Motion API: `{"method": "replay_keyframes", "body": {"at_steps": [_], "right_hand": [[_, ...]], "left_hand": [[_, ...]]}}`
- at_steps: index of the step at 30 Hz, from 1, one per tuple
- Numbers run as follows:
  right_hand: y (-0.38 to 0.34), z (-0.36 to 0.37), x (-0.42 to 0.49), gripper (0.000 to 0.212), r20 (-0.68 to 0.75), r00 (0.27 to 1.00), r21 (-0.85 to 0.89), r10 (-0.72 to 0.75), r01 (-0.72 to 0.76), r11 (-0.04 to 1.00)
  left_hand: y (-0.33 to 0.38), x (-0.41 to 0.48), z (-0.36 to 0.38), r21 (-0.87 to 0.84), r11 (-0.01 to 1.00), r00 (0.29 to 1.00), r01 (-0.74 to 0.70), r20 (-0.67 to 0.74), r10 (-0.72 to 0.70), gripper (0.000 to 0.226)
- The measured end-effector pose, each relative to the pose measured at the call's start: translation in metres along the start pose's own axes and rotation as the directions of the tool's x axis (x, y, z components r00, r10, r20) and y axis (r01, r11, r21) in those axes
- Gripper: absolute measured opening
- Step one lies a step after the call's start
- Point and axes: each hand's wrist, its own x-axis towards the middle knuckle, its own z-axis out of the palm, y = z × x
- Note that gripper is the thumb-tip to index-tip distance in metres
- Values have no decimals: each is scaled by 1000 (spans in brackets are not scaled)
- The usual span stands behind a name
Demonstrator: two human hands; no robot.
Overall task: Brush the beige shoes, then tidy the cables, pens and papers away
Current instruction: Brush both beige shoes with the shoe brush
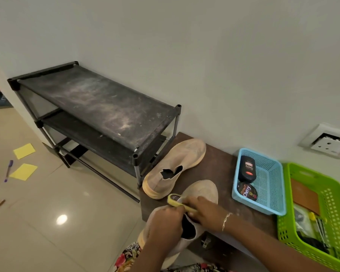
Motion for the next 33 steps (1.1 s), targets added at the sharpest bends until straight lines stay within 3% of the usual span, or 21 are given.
{"method": "replay_keyframes", "body": {"at_steps": [2,4,5,7,8,11,13,16,18,20,23,25,26,28,30,33], "right_hand": [[8,0,-4,42,-18,1000,-109,-19,17,994],[36,-15,6,45,-114,977,-253,182,-205,945],[47,-23,10,46,-164,947,-254,276,-311,916],[47,-23,15,46,-212,914,-193,345,-385,902],[38,-16,13,46,-176,932,-145,318,-344,927],[10,6,-17,43,20,1000,39,19,-20,999],[25,-2,-22,42,54,998,71,-31,27,997],[59,-9,-5,49,-105,971,-180,214,-230,956],[54,-9,5,51,-227,918,-230,327,-376,898],[36,1,1,50,-211,913,-131,348,-379,916],[17,14,-30,41,-72,992,264,104,-82,961],[8,10,-48,36,-12,996,595,-91,81,800],[9,9,-50,37,-4,992,668,-130,99,738],[17,11,-41,34,-29,996,551,-89,90,830],[33,15,-19,40,-98,992,265,79,-51,963],[50,11,11,47,-186,942,59,278,-272,961]], "left_hand": [[1,0,-1,-6,1000,1000,8,-15,-8,13],[0,-1,-2,-53,998,999,29,-14,-30,15],[0,-1,-1,-76,997,999,33,-11,-33,15],[0,-1,-1,-88,995,999,47,-3,-47,15],[0,-1,-2,-86,995,998,55,-1,-55,15],[0,-2,2,-89,994,998,69,11,-69,26],[1,-2,2,-123,988,996,94,8,-94,33],[4,-2,-1,-153,983,992,106,-51,-115,31],[5,-1,-6,-167,979,988,115,-85,-131,30],[5,1,-9,-110,984,986,143,-72,-151,35],[3,1,-8,-46,981,980,189,-56,-191,49],[3,2,-7,-44,978,973,206,-94,-209,49],[2,2,-7,-55,975,969,214,-118,-219,46],[0,4,-7,-61,976,962,211,-161,-218,34],[-1,5,-9,-44,982,965,185,-183,-190,24],[0,6,-10,-45,983,966,176,-184,-181,19]]}}
